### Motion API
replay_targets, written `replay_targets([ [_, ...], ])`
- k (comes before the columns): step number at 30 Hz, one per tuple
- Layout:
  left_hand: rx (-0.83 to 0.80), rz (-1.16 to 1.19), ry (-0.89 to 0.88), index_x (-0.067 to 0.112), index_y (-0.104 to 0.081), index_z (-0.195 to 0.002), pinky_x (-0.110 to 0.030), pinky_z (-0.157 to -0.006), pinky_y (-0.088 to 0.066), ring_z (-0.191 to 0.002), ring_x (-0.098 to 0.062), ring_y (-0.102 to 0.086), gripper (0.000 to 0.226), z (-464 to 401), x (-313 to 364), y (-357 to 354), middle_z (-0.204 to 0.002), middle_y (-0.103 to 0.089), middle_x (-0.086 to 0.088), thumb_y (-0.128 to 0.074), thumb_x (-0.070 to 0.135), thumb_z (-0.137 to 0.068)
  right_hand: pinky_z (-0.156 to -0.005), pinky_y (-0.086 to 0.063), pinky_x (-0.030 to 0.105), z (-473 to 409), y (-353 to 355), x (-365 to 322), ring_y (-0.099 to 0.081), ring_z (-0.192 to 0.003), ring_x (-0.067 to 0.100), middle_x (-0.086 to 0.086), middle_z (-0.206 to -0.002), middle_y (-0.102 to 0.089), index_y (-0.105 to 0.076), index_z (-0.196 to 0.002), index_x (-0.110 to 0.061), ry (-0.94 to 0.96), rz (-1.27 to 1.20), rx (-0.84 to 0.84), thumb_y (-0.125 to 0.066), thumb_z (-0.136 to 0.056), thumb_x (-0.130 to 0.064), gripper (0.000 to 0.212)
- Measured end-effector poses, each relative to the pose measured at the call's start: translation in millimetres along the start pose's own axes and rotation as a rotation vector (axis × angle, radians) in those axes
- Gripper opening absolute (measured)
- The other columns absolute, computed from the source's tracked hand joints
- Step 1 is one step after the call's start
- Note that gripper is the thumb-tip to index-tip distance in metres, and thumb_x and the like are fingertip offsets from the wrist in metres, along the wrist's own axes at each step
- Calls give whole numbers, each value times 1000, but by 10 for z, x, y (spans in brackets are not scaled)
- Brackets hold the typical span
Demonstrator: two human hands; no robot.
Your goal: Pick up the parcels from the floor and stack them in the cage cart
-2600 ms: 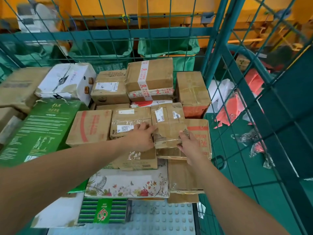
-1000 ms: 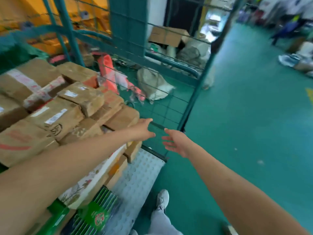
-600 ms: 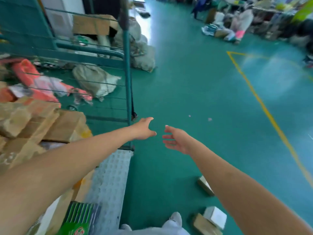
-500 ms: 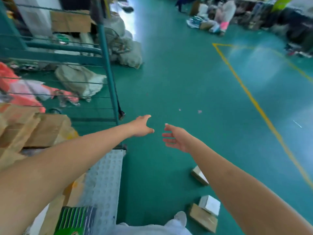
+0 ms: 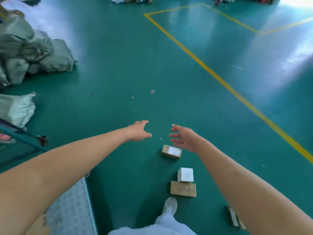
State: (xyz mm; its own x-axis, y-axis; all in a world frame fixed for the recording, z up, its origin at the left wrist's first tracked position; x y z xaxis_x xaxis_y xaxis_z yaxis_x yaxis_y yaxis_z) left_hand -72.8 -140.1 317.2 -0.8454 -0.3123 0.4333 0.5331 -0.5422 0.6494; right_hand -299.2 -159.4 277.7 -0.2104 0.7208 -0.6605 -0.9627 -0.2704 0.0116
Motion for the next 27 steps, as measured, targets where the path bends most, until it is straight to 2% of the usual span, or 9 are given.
replay_targets([
  [2,-38,-33,10,27,-15,-163,-29,-62,-45,-76,-11,-60,79,-315,297,-191,-168,-17,-3,-59,39,-99,-88,-55,38,-157,445,158,-66,-104,25,7,-123,-66,-60,-123,-19,-40,-46,17,-53,-105,-46,33],
  [6,-93,-63,30,27,-17,-163,-28,-61,-44,-74,-11,-59,78,-773,684,-533,-166,-22,-3,-58,38,-98,-89,-55,38,-392,1106,521,-66,-107,26,9,-125,-67,-62,-113,-19,-122,-116,70,-54,-105,-45,28],
  [10,-186,-110,32,27,-19,-163,-32,-78,-50,-99,-18,-64,79,-1272,979,-1015,-165,-25,-4,-59,39,-96,-100,-54,42,-685,1678,1012,-65,-115,28,9,-129,-66,-60,-126,-16,-214,-167,133,-53,-106,-44,35],
  [13,-257,-149,30,27,-20,-162,-35,-85,-51,-111,-24,-63,77,-1640,1091,-1428,-163,-29,-5,-59,38,-96,-94,-54,39,-893,1941,1400,-65,-111,25,7,-126,-67,-59,-132,-14,-266,-222,172,-52,-106,-43,38],
  [15,-294,-158,27,27,-21,-161,-37,-91,-52,-113,-25,-63,76,-1887,1115,-1712,-162,-31,-6,-60,36,-97,-91,-54,38,-1030,2045,1671,-65,-107,23,7,-123,-67,-59,-129,-14,-296,-265,204,-51,-107,-41,36],
  [18,-328,-180,15,25,-21,-162,-29,-90,-43,-120,-26,-55,76,-2266,1058,-2177,-157,-37,-6,-60,35,-97,-98,-54,40,-1278,2120,2165,-65,-107,22,5,-120,-67,-59,-128,-15,-330,-278,245,-50,-107,-39,33],
  [21,-368,-182,19,22,-23,-162,-31,-88,-40,-104,-23,-48,75,-2563,909,-2640,-132,-50,-6,-60,34,-97,-97,-53,39,-1520,2085,2715,-64,-106,22,5,-119,-67,-59,-130,-15,-368,-295,276,-50,-107,-39,34],
  [24,-397,-171,40,24,-23,-162,-32,-89,-40,-105,-22,-49,75,-2798,664,-3082,-149,-50,-7,-60,34,-98,-92,-53,37,-1723,1984,3264,-64,-103,22,7,-121,-67,-59,-130,-15,-410,-297,285,-49,-107,-41,36],
  [27,-445,-159,93,25,-22,-162,-31,-82,-40,-111,-24,-48,75,-2997,326,-3591,-143,-51,-6,-60,35,-98,-90,-52,37,-1968,1835,3872,-63,-106,22,5,-119,-66,-57,-134,-15,-461,-282,265,-48,-107,-44,41],
])
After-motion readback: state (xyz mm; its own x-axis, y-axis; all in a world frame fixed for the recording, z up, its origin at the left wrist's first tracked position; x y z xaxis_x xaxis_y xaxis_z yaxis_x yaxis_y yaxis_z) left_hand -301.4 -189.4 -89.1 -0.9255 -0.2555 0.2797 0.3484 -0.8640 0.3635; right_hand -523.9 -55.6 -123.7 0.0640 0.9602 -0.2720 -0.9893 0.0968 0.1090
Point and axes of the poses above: each hand's wrist, its own z-axis away from the middle knuckle, its own y-axis out of the back of the hand, x = y × z, the point moved 2 cm from there along -z, towards the middle knuckle
